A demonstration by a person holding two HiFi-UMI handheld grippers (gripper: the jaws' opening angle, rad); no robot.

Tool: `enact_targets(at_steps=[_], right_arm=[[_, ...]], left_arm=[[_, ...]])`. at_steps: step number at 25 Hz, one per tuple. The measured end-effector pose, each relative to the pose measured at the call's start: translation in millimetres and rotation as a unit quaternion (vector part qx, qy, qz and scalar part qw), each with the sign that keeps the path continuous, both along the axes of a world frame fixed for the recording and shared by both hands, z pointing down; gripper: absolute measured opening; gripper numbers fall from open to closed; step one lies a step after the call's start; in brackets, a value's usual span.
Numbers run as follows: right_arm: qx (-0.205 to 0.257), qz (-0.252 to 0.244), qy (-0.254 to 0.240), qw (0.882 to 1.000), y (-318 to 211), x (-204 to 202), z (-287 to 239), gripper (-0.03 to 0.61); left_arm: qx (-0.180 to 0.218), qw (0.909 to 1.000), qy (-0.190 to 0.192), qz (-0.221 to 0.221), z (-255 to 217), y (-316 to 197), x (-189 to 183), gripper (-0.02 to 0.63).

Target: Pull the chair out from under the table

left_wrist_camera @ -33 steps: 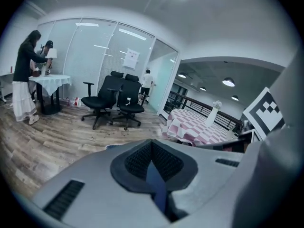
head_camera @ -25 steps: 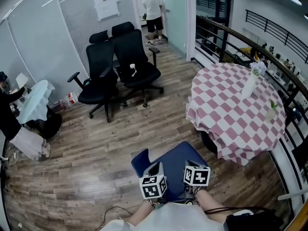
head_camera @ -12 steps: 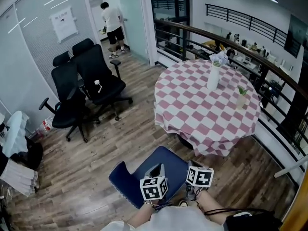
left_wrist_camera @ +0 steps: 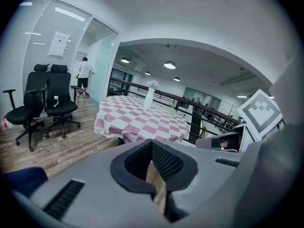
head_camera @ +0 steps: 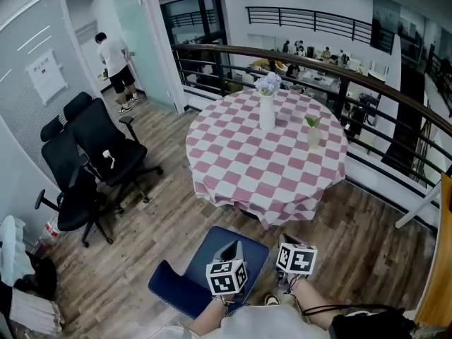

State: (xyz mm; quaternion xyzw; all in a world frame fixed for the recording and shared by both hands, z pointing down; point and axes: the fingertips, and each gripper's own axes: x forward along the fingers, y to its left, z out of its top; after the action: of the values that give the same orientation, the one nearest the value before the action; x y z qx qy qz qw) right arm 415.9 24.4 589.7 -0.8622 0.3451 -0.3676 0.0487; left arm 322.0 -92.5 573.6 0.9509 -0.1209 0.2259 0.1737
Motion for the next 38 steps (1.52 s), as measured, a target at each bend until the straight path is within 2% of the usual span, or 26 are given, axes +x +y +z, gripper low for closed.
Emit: enact_targets(at_steps=[6,13,38], right_arm=[[0.003,0.036,0.01,0.999,21.8,5.6,-5.6,0.018],[0.003,0.059,0.015,0.998,29.5,0.6,-9.6,0.018],[-0.002,0.048,0.02,0.999,33.9,-20.5,-3.5,0.017]], left_arm=[[-0.004,0.9992,0.003,0.04,-1.2,16.3,14.7,0.003],[0.005,0.9982,0.009,0.059,-5.8,19.0,18.6,0.003],[-0.001,0.9977,0.01,0.067,-0.8,32.2,18.6,0.003]])
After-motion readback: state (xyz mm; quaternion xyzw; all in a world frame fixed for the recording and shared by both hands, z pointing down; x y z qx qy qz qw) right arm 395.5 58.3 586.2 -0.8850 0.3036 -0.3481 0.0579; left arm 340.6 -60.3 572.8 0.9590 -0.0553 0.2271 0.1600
